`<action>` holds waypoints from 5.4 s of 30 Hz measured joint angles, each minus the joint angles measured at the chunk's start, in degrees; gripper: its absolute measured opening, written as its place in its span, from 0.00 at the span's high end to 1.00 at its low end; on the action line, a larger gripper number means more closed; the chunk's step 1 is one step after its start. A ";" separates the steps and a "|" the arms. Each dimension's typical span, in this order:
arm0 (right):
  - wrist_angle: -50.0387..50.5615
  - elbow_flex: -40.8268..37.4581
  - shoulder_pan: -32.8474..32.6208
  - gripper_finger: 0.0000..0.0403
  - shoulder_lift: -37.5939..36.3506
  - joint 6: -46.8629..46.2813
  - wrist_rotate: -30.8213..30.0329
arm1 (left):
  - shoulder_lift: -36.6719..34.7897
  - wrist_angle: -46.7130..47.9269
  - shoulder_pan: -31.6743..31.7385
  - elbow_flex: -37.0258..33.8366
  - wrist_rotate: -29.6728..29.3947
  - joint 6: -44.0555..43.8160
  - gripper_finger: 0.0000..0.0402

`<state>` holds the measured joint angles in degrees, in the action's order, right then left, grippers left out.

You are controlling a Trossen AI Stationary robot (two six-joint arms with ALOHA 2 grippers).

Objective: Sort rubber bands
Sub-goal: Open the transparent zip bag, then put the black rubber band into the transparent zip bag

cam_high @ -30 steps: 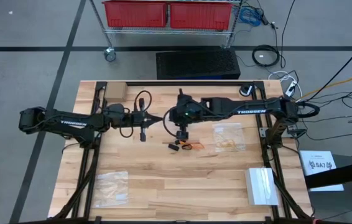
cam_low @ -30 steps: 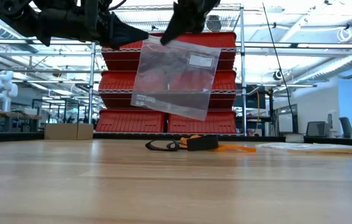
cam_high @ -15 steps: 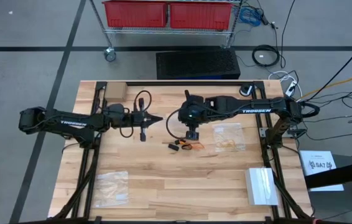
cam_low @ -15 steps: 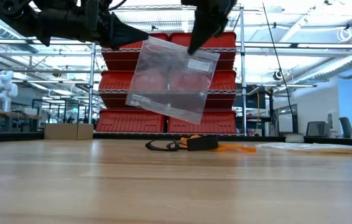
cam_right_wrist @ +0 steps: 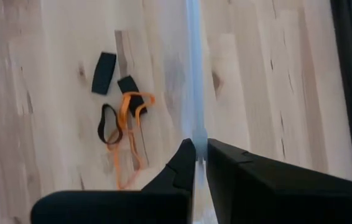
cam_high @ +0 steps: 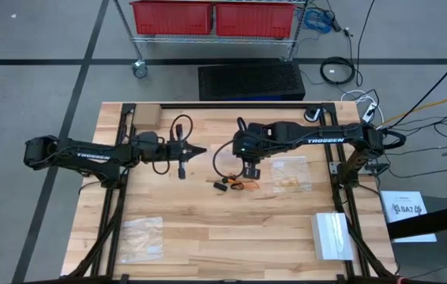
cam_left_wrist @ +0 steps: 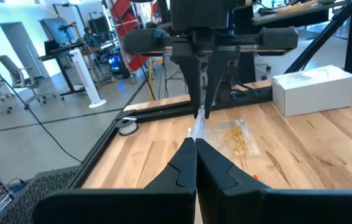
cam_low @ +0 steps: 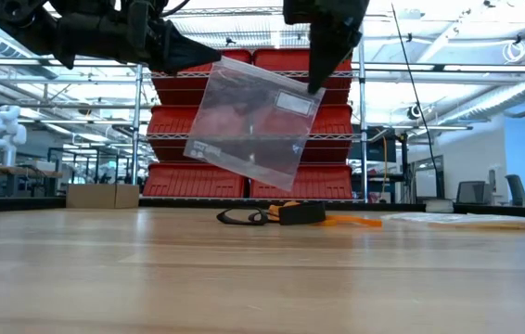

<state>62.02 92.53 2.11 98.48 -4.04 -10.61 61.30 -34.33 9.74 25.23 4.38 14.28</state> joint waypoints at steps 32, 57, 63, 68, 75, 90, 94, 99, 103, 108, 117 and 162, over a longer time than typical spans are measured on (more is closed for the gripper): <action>-7.80 7.06 -2.97 0.71 0.81 6.08 -1.64 | -0.09 0.31 0.00 0.00 -0.31 -0.02 1.00; -12.88 6.95 -1.64 1.00 5.90 12.13 -4.35 | -0.04 0.43 0.00 0.00 0.02 0.04 1.00; -14.27 7.02 -0.88 1.00 7.42 11.30 -4.34 | -0.02 0.44 0.00 0.00 0.00 0.07 1.00; -15.74 6.99 -1.22 1.00 9.79 12.34 -4.58 | -0.02 0.72 0.00 0.00 0.00 0.07 1.00; -20.96 0.75 -0.93 1.00 7.93 10.75 -6.88 | -0.02 3.09 0.00 -0.02 -0.02 0.90 1.00; -55.10 -19.34 0.19 0.99 4.79 8.36 -2.08 | -0.02 4.06 0.00 -0.02 -0.48 1.06 1.00; -58.39 -19.21 0.31 0.90 4.79 5.77 -2.63 | -0.02 4.31 0.00 -0.02 -0.83 1.08 1.00; -60.95 -19.20 0.38 0.72 4.81 2.99 -2.80 | -0.02 4.36 -0.02 -0.02 -0.83 1.06 1.00; -61.48 -19.21 0.66 0.65 4.81 2.57 -2.56 | -0.02 4.42 -0.02 -0.02 -0.83 1.06 1.00; -60.70 -19.21 0.98 0.74 5.45 2.72 -1.64 | -0.02 4.42 -0.02 -0.02 -1.04 1.06 1.00; -59.85 -19.71 0.72 0.99 5.27 3.66 1.78 | -0.02 4.47 -0.02 -0.02 -1.49 1.05 1.00; -60.43 -27.91 1.41 0.47 -9.15 2.23 3.27 | 3.98 7.99 -0.76 3.26 -4.46 2.65 1.00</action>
<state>1.59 64.62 3.52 89.33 -1.81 -7.34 65.28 -26.35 8.97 28.49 -0.08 16.93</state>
